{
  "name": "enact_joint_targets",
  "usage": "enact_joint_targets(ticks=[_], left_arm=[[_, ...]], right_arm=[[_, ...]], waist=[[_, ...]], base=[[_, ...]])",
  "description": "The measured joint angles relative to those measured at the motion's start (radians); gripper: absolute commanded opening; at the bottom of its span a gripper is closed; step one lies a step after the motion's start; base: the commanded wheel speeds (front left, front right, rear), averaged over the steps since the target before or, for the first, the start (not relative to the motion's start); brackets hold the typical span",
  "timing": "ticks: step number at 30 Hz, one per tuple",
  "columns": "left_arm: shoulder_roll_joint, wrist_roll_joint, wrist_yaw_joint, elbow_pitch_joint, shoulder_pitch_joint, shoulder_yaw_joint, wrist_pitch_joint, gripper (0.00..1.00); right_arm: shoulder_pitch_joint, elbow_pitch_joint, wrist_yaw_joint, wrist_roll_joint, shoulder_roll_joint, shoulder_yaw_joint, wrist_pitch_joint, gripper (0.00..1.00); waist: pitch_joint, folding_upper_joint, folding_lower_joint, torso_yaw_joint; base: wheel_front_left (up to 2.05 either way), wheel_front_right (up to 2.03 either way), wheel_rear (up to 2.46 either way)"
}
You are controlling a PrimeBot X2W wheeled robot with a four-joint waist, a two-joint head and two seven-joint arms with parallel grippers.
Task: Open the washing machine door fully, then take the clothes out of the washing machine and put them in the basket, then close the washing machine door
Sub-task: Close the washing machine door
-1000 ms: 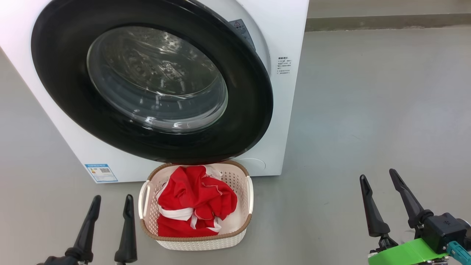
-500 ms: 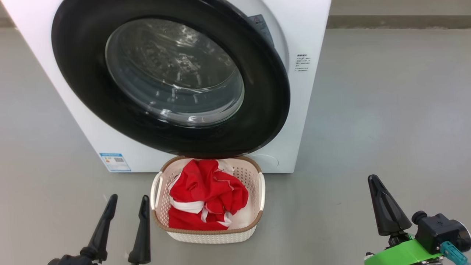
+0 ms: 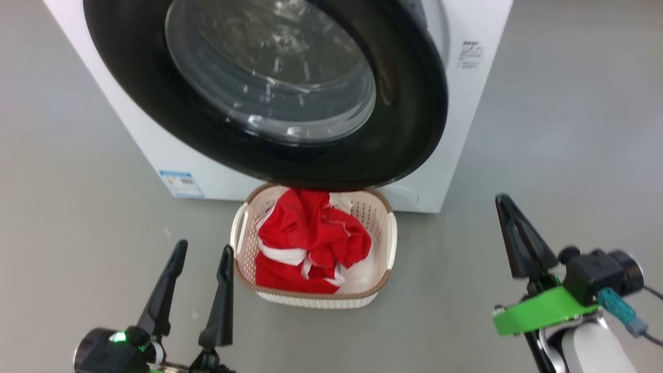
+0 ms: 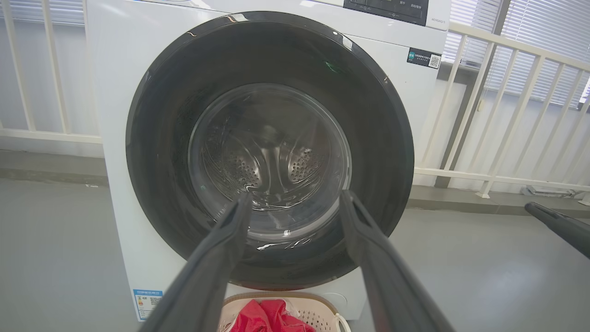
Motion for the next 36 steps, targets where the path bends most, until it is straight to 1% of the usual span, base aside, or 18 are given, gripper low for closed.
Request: enact_joint_targets(ticks=[11, 22, 25, 30, 36], left_arm=[[-0.001, -0.024, 0.000, -0.032, -0.081, -0.033, 0.000, 1.00], [-0.004, -0.032, -0.002, -0.034, -0.138, -0.057, 0.000, 1.00], [-0.006, -0.032, -0.009, -0.034, -0.155, -0.064, 0.000, 1.00], [-0.008, -0.032, -0.011, -0.034, -0.173, -0.070, 0.000, 1.00], [-0.009, -0.036, -0.017, -0.037, -0.179, -0.077, 0.000, 1.00]], right_arm=[[-0.190, 0.024, 0.000, -0.055, -0.010, 0.013, 0.000, 0.00], [-0.395, 0.111, 0.000, -0.097, -0.018, 0.020, 0.000, 0.00], [-0.439, 0.141, 0.000, -0.099, -0.033, 0.020, 0.000, 0.00], [-0.507, 0.191, 0.000, -0.103, -0.061, 0.033, 0.000, 0.00], [-0.582, 0.245, 0.003, -0.103, -0.092, 0.042, -0.001, 0.00]], waist=[[0.128, 0.0000, 0.0000, 0.053], [0.244, 0.0000, 0.0000, 0.111], [0.267, 0.0000, 0.0000, 0.126], [0.296, 0.0000, 0.0000, 0.148], [0.320, 0.0000, 0.0000, 0.162]], base=[[0.00, 0.00, 0.00], [0.00, 0.00, 0.00], [0.00, 0.00, 0.00], [0.00, 0.00, 0.00], [0.00, 0.00, 0.00]])
